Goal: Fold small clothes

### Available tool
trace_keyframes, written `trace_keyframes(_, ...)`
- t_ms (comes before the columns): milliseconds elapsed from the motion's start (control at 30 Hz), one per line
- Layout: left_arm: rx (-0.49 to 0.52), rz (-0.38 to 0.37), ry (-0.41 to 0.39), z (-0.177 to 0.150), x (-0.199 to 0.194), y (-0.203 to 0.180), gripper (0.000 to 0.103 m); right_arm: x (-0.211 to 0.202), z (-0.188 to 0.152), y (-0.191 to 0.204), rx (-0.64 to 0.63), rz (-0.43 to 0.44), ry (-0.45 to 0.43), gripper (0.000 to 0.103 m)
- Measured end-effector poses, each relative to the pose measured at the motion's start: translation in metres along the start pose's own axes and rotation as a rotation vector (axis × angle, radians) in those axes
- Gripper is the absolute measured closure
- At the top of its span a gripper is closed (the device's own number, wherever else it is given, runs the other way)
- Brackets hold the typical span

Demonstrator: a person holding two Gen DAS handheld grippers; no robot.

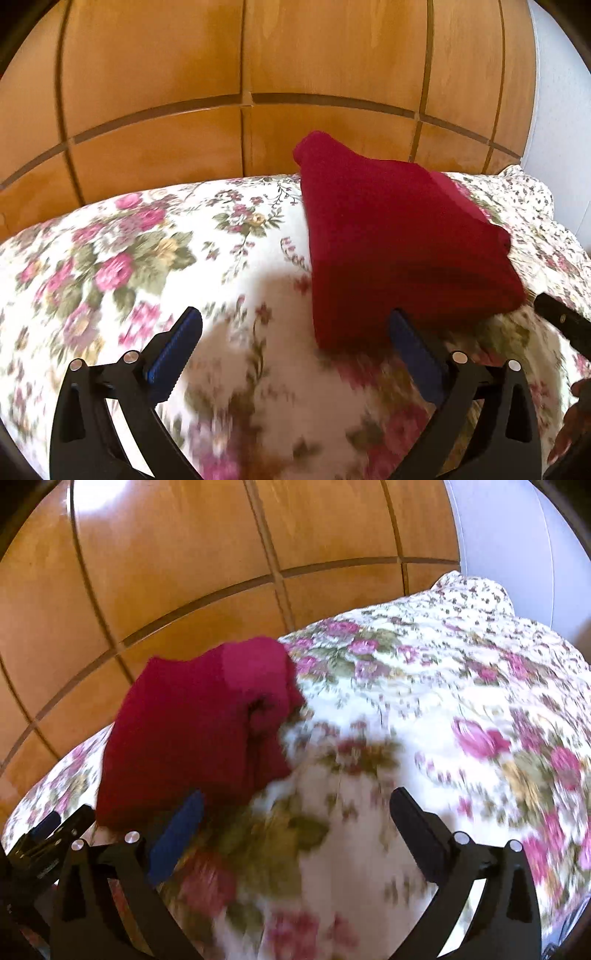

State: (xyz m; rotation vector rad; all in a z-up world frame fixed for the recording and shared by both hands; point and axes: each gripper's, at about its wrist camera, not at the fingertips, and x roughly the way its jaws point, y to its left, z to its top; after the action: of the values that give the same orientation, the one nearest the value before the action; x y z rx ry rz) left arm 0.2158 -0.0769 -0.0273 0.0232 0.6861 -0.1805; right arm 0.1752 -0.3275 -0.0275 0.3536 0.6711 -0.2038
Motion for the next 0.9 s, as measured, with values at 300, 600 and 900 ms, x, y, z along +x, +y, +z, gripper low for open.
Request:
trace_keyframes(300, 0.017, 0.106, 0.05, -0.04, -0.053, -0.008, 0.003, -0.061, -0.042, 0.005, -0.052, -0.014, 0.012, 0.002)
trace_keyframes(600, 0.023, 0.087, 0.011, -0.054, -0.113, -0.013, 0.003, -0.109, -0.065, 0.019, -0.095, -0.058, -0.028, 0.002)
trace_keyframes(900, 0.048, 0.108, -0.019, -0.065, -0.144, -0.012, 0.003, -0.134, -0.082, 0.037, -0.158, -0.064, -0.072, 0.002)
